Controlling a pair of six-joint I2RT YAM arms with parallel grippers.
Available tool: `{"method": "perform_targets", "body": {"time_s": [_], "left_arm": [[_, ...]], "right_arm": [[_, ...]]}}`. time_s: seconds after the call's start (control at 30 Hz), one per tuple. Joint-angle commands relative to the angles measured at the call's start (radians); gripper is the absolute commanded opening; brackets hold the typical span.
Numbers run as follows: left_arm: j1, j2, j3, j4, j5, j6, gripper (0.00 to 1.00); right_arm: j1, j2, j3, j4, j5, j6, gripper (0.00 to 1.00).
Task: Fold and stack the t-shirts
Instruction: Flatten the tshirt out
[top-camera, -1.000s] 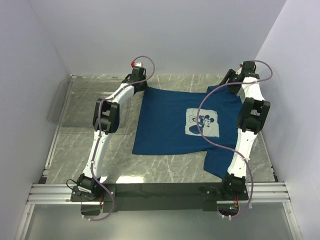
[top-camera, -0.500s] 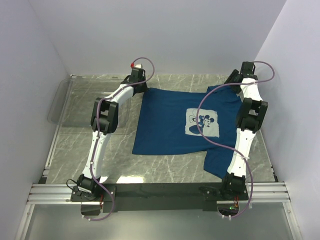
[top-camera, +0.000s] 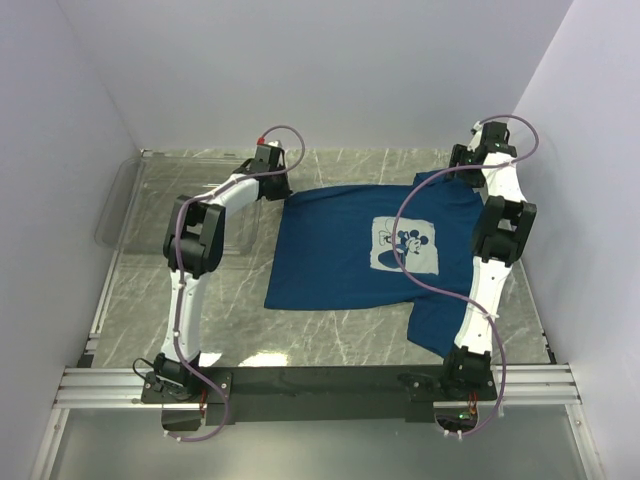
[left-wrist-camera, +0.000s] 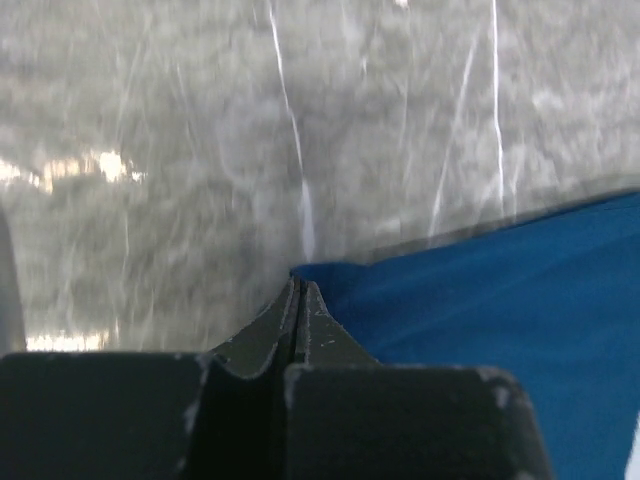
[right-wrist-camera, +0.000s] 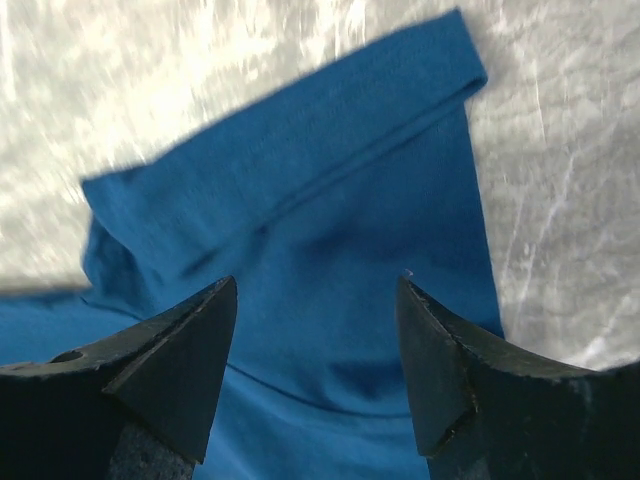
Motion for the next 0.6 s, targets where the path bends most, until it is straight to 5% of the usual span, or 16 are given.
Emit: {"method": "perform_targets", "body": {"time_s": [0.0,0.37,0.57], "left_arm": [[-0.002,-0.11,-0.051,0.028,0.031,0.017,0.0],[-0.002,-0.228,-0.188,0.048,0.057,0.019,0.0],[-0.004,-0.283,-0.231,0.051,0.082,0.034,0.0]], "right_arm": [[-0.022,-0.072,-0.006,-0.06,-0.005,-0.115,0.71],[-0.018,0.021,0.024,-0.187,0.097,-0.194,0.69],[-0.019,0.012,0.011,-0.23,0.109,-0.201,0.37]]}}
